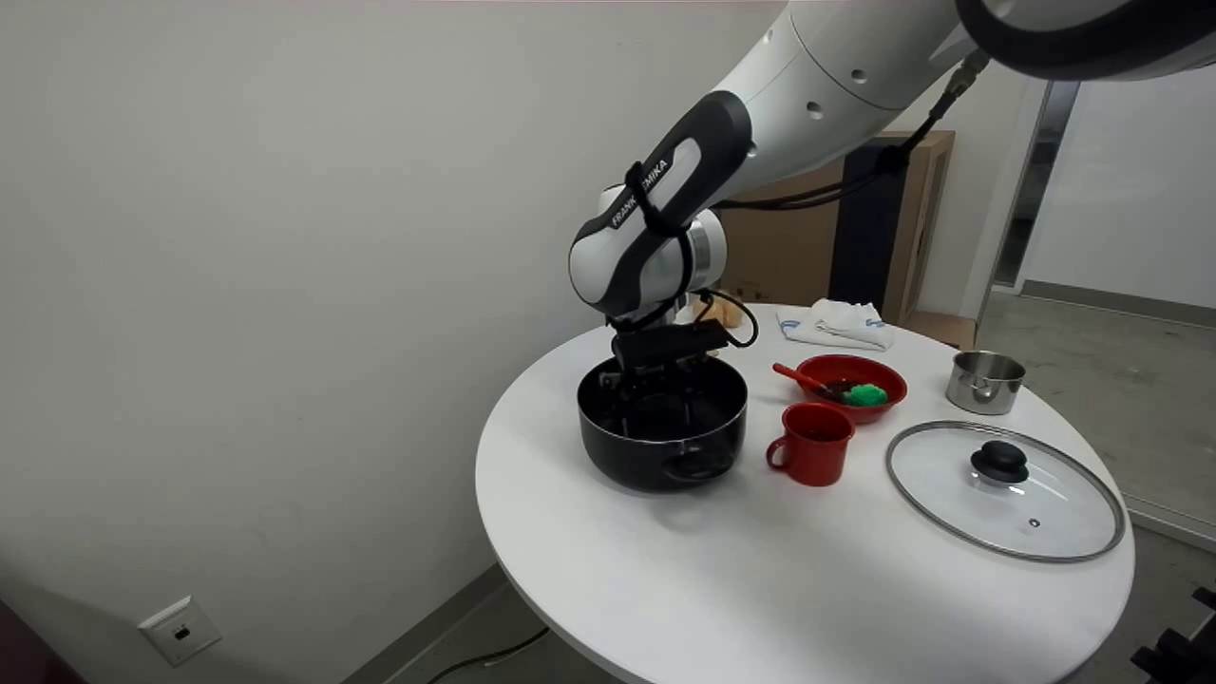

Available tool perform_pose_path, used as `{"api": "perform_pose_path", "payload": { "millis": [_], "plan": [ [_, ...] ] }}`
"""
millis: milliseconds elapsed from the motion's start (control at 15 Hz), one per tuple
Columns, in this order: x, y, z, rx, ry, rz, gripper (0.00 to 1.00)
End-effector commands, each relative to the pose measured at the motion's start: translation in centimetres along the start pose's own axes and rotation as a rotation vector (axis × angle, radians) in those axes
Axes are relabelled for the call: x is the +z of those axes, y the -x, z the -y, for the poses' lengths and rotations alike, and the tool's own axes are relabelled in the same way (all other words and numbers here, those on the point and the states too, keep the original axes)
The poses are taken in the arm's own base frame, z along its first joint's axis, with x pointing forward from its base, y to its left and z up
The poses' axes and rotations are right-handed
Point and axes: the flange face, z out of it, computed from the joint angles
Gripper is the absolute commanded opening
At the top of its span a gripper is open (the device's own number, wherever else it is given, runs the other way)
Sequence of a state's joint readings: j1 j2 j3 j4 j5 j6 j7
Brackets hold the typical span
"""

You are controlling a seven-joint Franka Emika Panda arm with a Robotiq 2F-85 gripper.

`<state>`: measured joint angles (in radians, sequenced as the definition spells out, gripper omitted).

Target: Remove the lid from the black pot and set it on the table then pick up the orange and green objects from the pot and place them on the red plate

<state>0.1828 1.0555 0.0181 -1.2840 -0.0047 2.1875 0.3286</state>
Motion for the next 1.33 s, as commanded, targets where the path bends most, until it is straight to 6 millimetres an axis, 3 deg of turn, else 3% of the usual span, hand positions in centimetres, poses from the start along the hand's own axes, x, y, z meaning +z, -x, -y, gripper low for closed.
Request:
{"api": "perform_pose_path", "payload": {
  "millis": [0, 267, 333, 400, 733, 800, 1067, 1267],
  "plan": [
    [0.6, 0.3, 1.1, -0.007, 0.004, -0.017, 1.00],
    [1.7, 0.6, 2.0, -0.020, 0.010, -0.013, 1.00],
    [2.0, 0.7, 2.1, -0.025, 0.010, -0.012, 0.94],
    [2.3, 0.8, 2.2, -0.030, 0.012, -0.013, 0.74],
    [2.6, 0.8, 2.3, -0.035, 0.011, -0.026, 0.37],
    [2.4, 0.8, 2.3, -0.035, 0.008, -0.031, 0.36],
    [-0.6, 0.6, 1.7, -0.013, -0.018, -0.051, 0.36],
    [-5.4, -0.3, -0.8, 0.036, -0.018, -0.105, 0.36]
  ]
}}
